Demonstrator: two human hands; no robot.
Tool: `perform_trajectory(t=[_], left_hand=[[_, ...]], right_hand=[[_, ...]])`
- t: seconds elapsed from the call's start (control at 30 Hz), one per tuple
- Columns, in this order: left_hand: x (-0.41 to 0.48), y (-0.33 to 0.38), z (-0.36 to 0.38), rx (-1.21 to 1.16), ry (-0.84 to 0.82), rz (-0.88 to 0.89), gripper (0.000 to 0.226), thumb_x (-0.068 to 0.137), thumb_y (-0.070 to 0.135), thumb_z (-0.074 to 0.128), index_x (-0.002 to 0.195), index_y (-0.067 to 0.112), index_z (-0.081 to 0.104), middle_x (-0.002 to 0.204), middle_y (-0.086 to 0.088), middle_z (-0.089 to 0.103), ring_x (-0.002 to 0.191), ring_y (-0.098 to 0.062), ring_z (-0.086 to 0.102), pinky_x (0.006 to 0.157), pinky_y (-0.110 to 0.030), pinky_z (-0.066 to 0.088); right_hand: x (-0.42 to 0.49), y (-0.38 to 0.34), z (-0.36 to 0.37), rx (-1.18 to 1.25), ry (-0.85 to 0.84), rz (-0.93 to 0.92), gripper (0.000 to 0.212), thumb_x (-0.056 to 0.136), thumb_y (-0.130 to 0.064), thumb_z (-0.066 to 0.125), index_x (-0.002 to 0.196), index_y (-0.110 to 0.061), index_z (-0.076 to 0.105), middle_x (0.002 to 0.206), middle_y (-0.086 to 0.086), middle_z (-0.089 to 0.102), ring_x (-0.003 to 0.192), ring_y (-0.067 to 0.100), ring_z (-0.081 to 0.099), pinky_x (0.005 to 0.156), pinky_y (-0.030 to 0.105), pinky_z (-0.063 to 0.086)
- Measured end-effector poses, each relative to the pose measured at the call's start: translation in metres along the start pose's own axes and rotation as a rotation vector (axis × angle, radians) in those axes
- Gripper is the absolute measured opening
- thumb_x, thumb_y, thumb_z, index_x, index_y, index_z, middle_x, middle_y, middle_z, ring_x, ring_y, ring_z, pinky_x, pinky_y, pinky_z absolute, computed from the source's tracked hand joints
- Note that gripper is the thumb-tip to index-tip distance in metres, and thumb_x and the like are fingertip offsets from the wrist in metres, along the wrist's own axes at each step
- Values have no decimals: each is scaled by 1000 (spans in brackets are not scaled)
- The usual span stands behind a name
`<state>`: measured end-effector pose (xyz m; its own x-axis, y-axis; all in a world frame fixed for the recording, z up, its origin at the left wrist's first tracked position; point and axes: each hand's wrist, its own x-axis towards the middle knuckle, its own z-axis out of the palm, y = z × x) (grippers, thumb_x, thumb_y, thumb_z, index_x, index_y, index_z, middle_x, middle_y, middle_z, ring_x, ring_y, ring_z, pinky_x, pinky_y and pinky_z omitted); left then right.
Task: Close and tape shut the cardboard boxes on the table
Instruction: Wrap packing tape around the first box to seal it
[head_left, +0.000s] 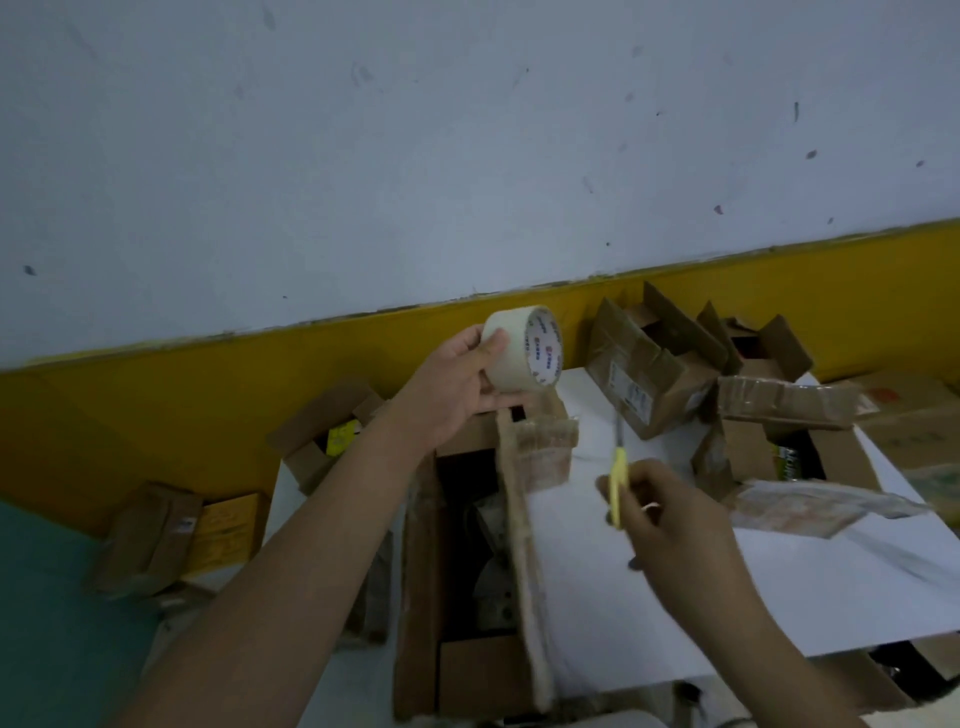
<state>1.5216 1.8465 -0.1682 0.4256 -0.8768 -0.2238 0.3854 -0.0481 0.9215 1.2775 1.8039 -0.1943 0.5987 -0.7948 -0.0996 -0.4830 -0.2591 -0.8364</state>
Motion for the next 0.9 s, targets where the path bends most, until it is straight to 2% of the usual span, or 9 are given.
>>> perform_trajectory(t=[0.17,0.3,0.37,0.47,0.57,0.63,0.73,0.83,0.9], left_hand=[[13,-11,34,-161,36,-48,45,95,26,58,136,7,50,131,-16,62,118,-33,61,89,-48,56],[32,-33,67,-107,-11,-130,45,92,6,62,135,8,51,128,-15,62,115,-34,63,89,-42,57],[42,-47,80,-24,-5,-176,49,89,-2,63,135,9,51,127,-13,62,111,-30,65,86,-39,59],[54,-68,96,92,-41,-234,56,85,-8,64,137,10,49,128,-13,61,114,-30,63,86,-40,59],[64,-87,108,237,-117,-247,64,82,-8,69,138,14,49,129,-10,61,115,-27,63,86,-39,59],[68,-97,116,520,-193,-226,68,79,-2,76,139,19,49,128,-3,62,113,-20,63,87,-35,58],[69,-104,131,858,-373,-250,71,76,7,81,137,25,49,125,7,62,113,-14,61,90,-33,57],[61,-108,154,1154,-618,-179,57,82,11,77,132,20,51,121,7,57,107,-10,58,77,-10,46],[60,-116,164,1387,-678,-86,53,87,12,71,134,16,48,129,-2,48,108,-14,51,78,-11,37]], right_hand=[[64,135,14,-238,-41,306,39,99,-36,52,84,-4,69,79,13,70,75,29,67,72,49,57],[77,220,29,-506,-174,471,37,104,-34,42,83,-7,57,108,15,67,102,28,65,77,24,45],[77,240,28,-517,-216,516,35,102,-31,48,72,-14,44,113,13,65,106,26,63,78,24,45],[87,264,29,-489,-277,546,23,100,-22,49,97,-3,61,116,16,64,109,29,61,80,24,43],[98,265,20,-273,-211,539,24,100,-25,48,97,-6,63,114,18,66,110,32,60,87,26,43],[106,242,3,123,-109,559,39,101,-40,48,111,-5,64,114,18,66,108,33,63,95,37,50],[125,199,-36,785,-225,618,65,90,-71,42,122,-17,61,117,13,67,107,33,66,84,44,59],[145,166,-71,697,-456,536,77,80,-81,45,124,-21,65,119,10,69,112,31,65,87,44,57],[148,158,-79,484,-582,516,66,84,-69,56,121,-16,67,116,11,71,112,30,65,98,46,52]])
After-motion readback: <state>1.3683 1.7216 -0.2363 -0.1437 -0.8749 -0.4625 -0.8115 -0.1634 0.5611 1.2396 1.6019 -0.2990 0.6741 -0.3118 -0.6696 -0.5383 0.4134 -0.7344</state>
